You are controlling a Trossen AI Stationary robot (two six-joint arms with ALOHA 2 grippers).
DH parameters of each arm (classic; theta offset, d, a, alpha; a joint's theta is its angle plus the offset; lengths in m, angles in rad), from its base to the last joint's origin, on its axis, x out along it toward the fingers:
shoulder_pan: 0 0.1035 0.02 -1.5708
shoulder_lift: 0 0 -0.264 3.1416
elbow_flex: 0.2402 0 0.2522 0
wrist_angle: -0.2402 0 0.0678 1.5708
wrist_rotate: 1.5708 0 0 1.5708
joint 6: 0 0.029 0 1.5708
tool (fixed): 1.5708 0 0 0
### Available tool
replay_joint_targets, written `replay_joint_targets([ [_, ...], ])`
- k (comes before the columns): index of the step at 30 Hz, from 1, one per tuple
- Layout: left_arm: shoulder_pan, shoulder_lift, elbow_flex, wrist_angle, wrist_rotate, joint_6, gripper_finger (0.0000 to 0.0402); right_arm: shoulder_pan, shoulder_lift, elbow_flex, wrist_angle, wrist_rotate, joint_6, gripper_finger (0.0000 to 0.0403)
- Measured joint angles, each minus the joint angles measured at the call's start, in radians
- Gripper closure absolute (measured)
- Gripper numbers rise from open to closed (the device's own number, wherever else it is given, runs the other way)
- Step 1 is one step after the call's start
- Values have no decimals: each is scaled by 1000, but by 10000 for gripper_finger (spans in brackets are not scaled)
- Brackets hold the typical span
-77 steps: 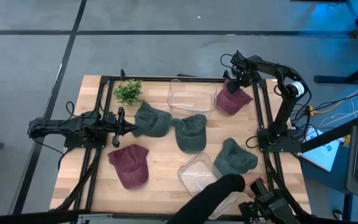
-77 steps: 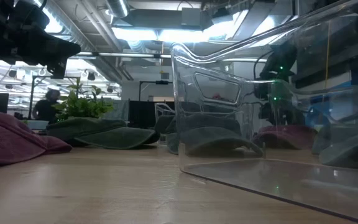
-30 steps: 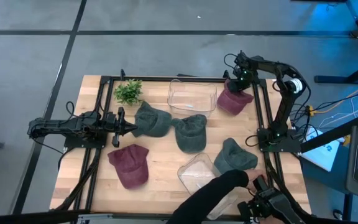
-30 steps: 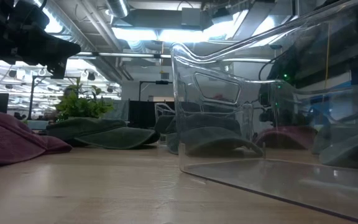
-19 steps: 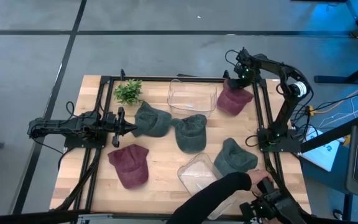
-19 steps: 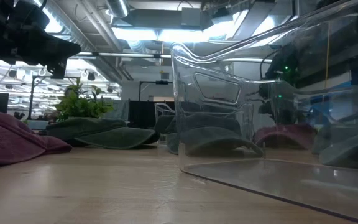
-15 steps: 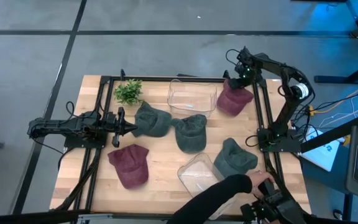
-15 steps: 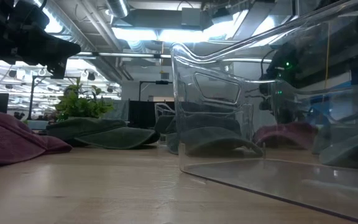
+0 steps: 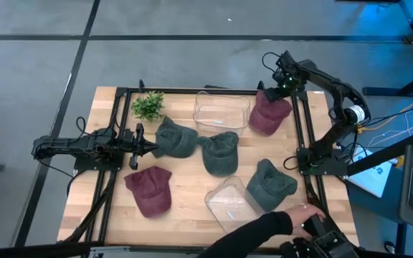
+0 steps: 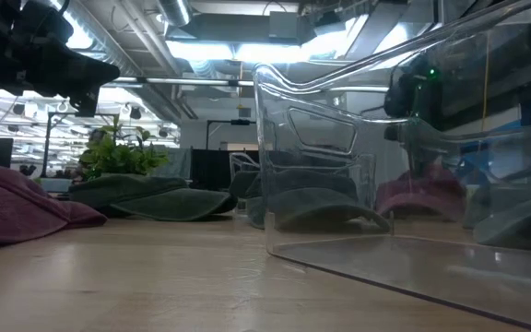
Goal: Pick & Place hat
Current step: Put the top red cap into the top transparent bin
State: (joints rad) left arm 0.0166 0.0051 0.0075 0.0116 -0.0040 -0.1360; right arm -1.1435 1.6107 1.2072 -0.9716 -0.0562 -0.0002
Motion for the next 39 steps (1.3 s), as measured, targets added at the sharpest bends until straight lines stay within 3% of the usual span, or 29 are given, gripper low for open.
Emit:
replay_joint_targets([
  [23,0,0,0,0,0,0,390,34,-236,1,-1,-8,75,362],
  [39,0,0,0,0,0,0,390,145,-434,1,215,-8,131,362],
])
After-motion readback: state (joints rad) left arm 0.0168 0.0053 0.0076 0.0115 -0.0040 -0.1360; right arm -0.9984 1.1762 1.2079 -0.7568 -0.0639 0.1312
